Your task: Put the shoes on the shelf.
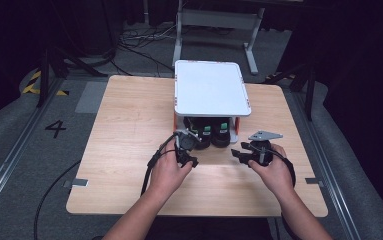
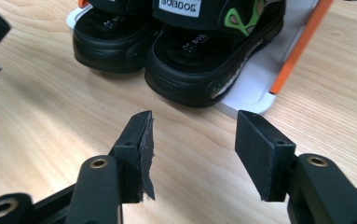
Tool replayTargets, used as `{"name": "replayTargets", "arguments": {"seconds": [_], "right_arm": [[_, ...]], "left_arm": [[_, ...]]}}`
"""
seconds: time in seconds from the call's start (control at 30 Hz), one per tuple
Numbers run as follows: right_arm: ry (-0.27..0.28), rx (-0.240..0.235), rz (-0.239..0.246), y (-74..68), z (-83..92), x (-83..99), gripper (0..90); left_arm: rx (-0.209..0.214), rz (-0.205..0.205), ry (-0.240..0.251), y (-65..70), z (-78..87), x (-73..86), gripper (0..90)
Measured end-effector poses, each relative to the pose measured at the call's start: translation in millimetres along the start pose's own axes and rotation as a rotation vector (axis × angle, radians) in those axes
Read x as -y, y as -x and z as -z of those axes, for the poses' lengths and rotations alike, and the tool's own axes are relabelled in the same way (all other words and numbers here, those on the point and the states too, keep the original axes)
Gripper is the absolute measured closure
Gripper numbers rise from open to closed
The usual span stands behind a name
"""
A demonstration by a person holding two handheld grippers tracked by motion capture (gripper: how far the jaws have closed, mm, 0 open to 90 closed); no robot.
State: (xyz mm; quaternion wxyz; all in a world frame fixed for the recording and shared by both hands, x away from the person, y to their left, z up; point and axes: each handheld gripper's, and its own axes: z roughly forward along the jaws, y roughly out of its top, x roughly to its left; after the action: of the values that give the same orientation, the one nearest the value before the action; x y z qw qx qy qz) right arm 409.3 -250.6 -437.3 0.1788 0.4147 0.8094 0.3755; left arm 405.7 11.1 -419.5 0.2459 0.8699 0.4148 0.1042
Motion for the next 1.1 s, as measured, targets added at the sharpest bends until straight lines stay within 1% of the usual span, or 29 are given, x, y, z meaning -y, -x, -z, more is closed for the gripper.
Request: {"name": "replayTargets", "arguments": {"seconds": [0.03, 0.1, 0.13, 0.17, 0.2, 0.23, 0.27, 0.3, 0.33, 0.37, 0.4, 0.43, 0.47, 0.5, 0.53, 0.57, 0.6, 0.63, 0.67, 0.73, 0.83, 0.93, 1.0, 1.03, 1.07, 1.1], "right_arm": [[0.003, 0.003, -0.001, -0.6, -5.4, 1.1, 45.0], [0.011, 0.015, -0.001, -0.2, -13.2, 1.6, 38.5], [0.017, 0.03, 0.002, 0.6, -16.5, 1.6, 37.6], [0.021, 0.041, 0.001, 1.8, -20.0, 1.4, 37.6], [0.022, 0.04, -0.004, 2.2, -21.9, 1.2, 37.5], [0.03, 0.03, -0.019, 2.1, -25.0, 1.1, 36.8], [0.032, 0.027, -0.029, 1.4, -27.3, 1.0, 36.6], [0.032, 0.027, -0.029, 1.4, -27.3, 1.0, 36.6], [0.031, 0.024, -0.026, 0.9, -30.0, 0.9, 36.8], [0.029, 0.024, -0.023, -0.2, -33.4, 0.7, 37.6], [0.031, 0.024, -0.019, -1.1, -35.8, 0.5, 39.9], [0.029, 0.022, -0.01, -1.8, -37.7, 0.0, 43.4], [0.027, 0.017, -0.002, -2.4, -39.5, -0.6, 46.0], [0.033, 0.021, 0.002, -2.9, -41.3, -1.3, 47.4], [0.039, 0.023, 0.006, -3.2, -43.3, -2.0, 50.4], [0.042, 0.022, 0.011, -3.1, -45.2, -2.7, 51.9], [0.039, 0.027, 0.019, -2.6, -45.8, -3.9, 51.8], [0.04, 0.028, 0.026, -1.9, -46.5, -5.0, 52.2], [0.055, 0.032, 0.025, 0.3, -49.6, -5.8, 52.6], [0.063, 0.033, 0.021, 1.2, -51.4, -6.2, 52.6], [0.093, 0.034, 0.006, 4.3, -57.3, -9.0, 52.7], [0.119, 0.049, 0.001, 7.0, -65.5, -13.3, 53.0], [0.125, 0.065, 0.013, 9.0, -70.2, -17.1, 53.7], [0.126, 0.071, 0.017, 9.9, -72.5, -19.0, 54.0], [0.125, 0.078, 0.019, 11.0, -75.0, -21.2, 54.3], [0.128, 0.078, 0.018, 11.5, -76.7, -22.5, 54.4]], "left_arm": [[0.007, 0.013, 0.019, 0.2, -4.2, -1.3, 48.9], [-0.019, 0.009, 0.016, -0.8, -12.4, -4.4, 45.2], [-0.026, 0.014, 0.02, -1.7, -17.4, -5.7, 43.1], [-0.029, 0.033, 0.022, -1.7, -20.3, -6.3, 38.6], [-0.052, 0.058, 0.027, -1.6, -24.1, -6.8, 35.1], [-0.073, 0.067, 0.039, -1.5, -27.2, -6.8, 31.9], [-0.094, 0.07, 0.038, -1.3, -30.2, -7.3, 29.3], [-0.094, 0.07, 0.038, -1.3, -30.2, -7.3, 28.4], [-0.103, 0.079, 0.04, -1.1, -33.7, -8.1, 28.4], [-0.099, 0.08, 0.045, -1.1, -36.3, -8.9, 30.4], [-0.103, 0.081, 0.053, -1.2, -38.7, -10.0, 32.5], [-0.104, 0.085, 0.066, -0.8, -41.1, -11.3, 32.5], [-0.101, 0.091, 0.089, -0.5, -43.5, -12.3, 35.4], [-0.105, 0.097, 0.093, -0.4, -45.1, -13.6, 37.9], [-0.106, 0.095, 0.097, -0.8, -46.5, -15.0, 34.7], [-0.103, 0.091, 0.099, -1.5, -47.4, -15.9, 33.5], [-0.098, 0.091, 0.099, -2.7, -47.7, -16.4, 32.7], [-0.098, 0.088, 0.114, -4.1, -49.0, -16.7, 32.6], [-0.103, 0.083, 0.123, -5.4, -50.6, -16.8, 32.7], [-0.106, 0.087, 0.149, -9.8, -54.3, -17.2, 32.7], [-0.125, 0.065, 0.184, -17.2, -60.3, -19.1, 33.5], [-0.147, 0.082, 0.218, -22.6, -68.3, -22.1, 34.2], [-0.146, 0.101, 0.241, -26.0, -71.8, -23.8, 34.3], [-0.145, 0.108, 0.254, -30.0, -71.5, -24.4, 34.9], [-0.145, 0.124, 0.263, -31.0, -72.3, -24.8, 35.3], [-0.139, 0.132, 0.281, -33.3, -74.1, -25.5, 36.8]]}}
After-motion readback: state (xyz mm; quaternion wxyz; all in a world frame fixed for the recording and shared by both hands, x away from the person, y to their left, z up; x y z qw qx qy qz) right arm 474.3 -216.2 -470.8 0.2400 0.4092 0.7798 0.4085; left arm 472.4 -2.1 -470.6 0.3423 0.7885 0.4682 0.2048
